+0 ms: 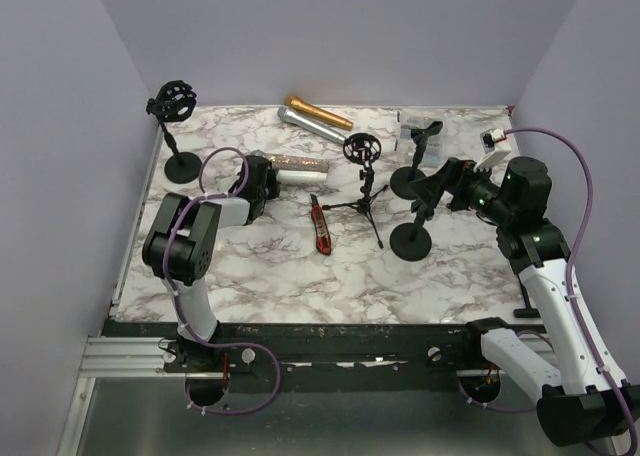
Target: Remove the microphone from the stand
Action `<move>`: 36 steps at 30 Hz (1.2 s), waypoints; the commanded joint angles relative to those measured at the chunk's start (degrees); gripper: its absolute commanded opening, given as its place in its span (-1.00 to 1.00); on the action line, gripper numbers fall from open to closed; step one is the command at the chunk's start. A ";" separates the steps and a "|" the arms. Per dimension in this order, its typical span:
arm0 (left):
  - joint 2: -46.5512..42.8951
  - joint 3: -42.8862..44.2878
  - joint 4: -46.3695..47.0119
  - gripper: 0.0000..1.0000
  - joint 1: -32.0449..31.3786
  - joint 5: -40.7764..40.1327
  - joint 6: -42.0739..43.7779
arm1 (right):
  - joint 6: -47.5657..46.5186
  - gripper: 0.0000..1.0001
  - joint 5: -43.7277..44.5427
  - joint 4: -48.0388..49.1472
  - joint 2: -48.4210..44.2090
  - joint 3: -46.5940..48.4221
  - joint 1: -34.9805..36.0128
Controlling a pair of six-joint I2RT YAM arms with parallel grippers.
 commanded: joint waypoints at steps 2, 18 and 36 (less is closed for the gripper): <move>1.40 1.34 -1.01 -0.27 -0.20 0.12 -1.27 | -0.47 1.00 1.37 -0.39 -0.13 0.01 0.30; 0.28 -4.06 7.46 0.32 0.22 6.45 3.20 | -0.45 1.00 1.82 0.03 -0.58 -1.17 0.30; -26.97 -13.53 3.06 0.37 5.72 16.38 46.98 | -0.74 1.00 1.08 2.83 -0.84 -3.14 0.27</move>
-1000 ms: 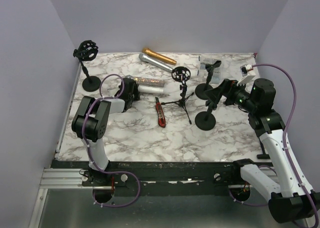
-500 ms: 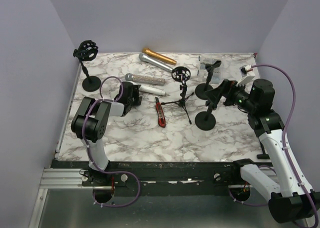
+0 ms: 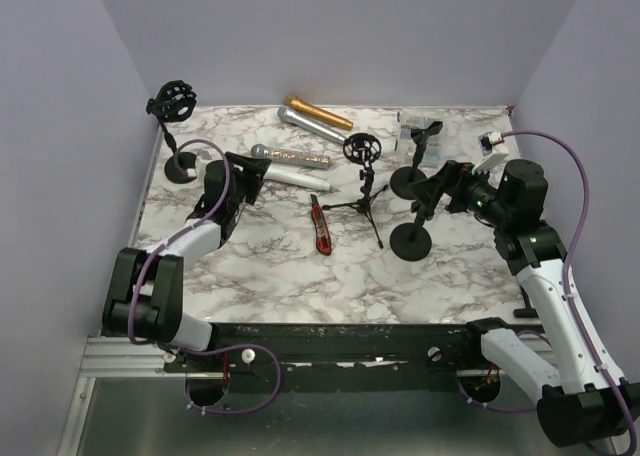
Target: Remove the microphone from the stand
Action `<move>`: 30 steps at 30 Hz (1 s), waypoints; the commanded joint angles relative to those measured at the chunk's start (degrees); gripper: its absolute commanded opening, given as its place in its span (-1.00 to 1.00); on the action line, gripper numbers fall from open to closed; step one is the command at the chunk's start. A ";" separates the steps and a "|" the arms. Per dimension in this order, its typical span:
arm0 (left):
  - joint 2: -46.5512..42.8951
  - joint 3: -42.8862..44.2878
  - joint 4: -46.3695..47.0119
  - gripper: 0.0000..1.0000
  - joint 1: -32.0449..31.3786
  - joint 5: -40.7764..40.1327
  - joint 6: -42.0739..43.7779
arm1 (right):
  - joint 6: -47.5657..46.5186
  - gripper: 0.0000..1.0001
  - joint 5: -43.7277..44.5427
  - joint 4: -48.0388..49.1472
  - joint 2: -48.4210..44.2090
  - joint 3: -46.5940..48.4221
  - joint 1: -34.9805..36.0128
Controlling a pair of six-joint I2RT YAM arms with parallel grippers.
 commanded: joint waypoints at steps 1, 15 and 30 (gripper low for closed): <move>-9.47 -0.51 -5.13 0.37 1.70 5.28 20.48 | -0.70 1.00 0.44 2.13 -0.70 -1.58 0.30; -26.12 11.75 -20.12 0.66 29.38 21.23 31.72 | -0.43 1.00 -2.58 3.86 0.86 -1.95 0.25; -7.97 18.98 -6.34 0.65 39.81 21.37 3.84 | -0.41 1.00 -2.51 4.65 1.05 -2.21 0.28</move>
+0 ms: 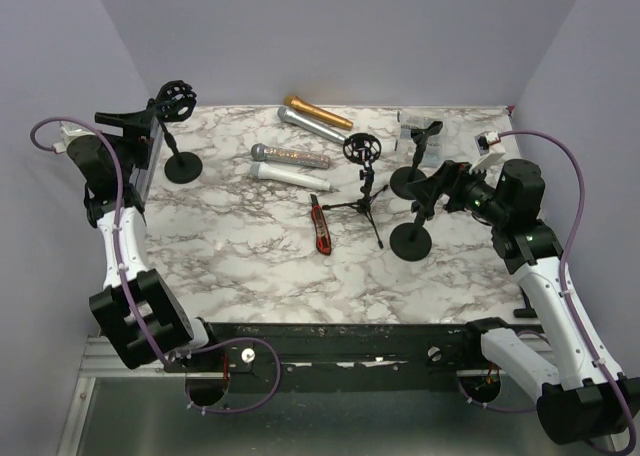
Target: Remove the microphone from the stand
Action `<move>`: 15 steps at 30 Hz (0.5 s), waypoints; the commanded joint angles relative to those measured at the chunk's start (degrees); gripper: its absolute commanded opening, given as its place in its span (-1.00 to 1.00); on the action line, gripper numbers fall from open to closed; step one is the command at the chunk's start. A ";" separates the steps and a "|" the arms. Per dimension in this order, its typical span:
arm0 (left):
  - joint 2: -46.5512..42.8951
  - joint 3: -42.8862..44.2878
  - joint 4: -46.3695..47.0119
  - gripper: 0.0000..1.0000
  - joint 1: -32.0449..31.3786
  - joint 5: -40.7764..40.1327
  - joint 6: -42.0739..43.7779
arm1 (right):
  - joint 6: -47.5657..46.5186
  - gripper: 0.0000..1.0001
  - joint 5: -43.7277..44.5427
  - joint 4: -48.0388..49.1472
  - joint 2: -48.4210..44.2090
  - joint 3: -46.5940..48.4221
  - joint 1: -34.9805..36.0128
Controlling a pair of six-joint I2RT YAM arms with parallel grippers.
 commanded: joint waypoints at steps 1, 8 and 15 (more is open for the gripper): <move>3.28 0.50 4.19 0.64 -0.04 -6.32 -9.30 | -0.48 1.00 -0.62 1.27 0.47 -0.61 0.30; 6.82 0.26 7.02 0.61 -1.18 -16.52 -14.48 | -0.39 1.00 -0.71 1.60 1.50 -0.66 0.30; 13.74 11.37 -4.27 0.56 -3.91 -18.68 -13.68 | -0.42 1.00 -0.20 1.84 2.44 -0.66 0.30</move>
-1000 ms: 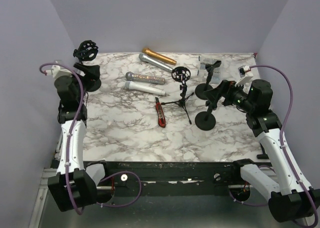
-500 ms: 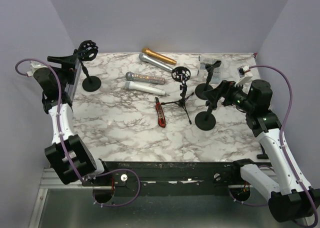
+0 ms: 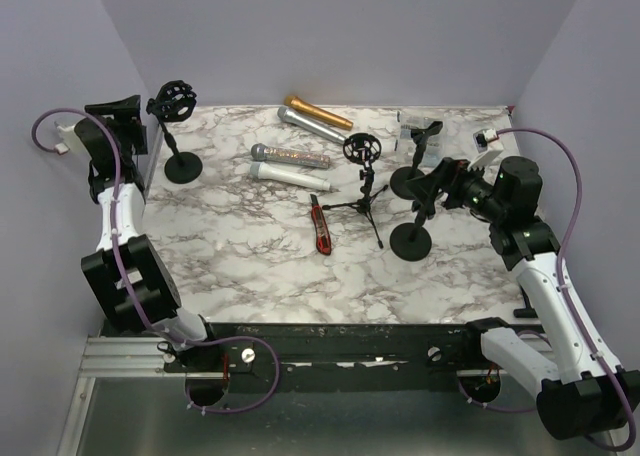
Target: Remove the microphone from the stand
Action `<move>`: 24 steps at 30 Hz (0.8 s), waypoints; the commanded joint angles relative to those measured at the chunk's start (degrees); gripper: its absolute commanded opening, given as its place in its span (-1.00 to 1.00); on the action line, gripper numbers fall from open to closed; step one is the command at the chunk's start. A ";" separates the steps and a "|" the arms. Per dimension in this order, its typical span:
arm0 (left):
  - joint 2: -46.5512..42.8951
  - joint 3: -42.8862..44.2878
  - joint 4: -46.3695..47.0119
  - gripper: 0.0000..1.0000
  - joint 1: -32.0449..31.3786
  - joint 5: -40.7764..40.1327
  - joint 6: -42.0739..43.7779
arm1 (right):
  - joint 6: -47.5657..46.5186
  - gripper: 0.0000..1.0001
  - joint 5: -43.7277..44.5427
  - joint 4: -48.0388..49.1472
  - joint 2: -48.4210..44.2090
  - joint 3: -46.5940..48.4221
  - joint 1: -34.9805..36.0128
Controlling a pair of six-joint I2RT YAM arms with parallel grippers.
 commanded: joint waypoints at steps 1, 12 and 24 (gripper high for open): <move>2.36 4.56 -5.24 0.54 -2.18 -5.21 -1.74 | -0.37 1.00 -0.01 0.09 0.94 -0.64 0.30; 6.85 9.01 -7.80 0.26 -6.04 -12.64 1.64 | -0.36 1.00 -0.49 0.20 2.03 -0.64 0.30; 10.82 6.72 -6.24 0.10 -6.48 -14.24 2.25 | -0.29 1.00 -0.44 0.46 2.57 -1.00 0.28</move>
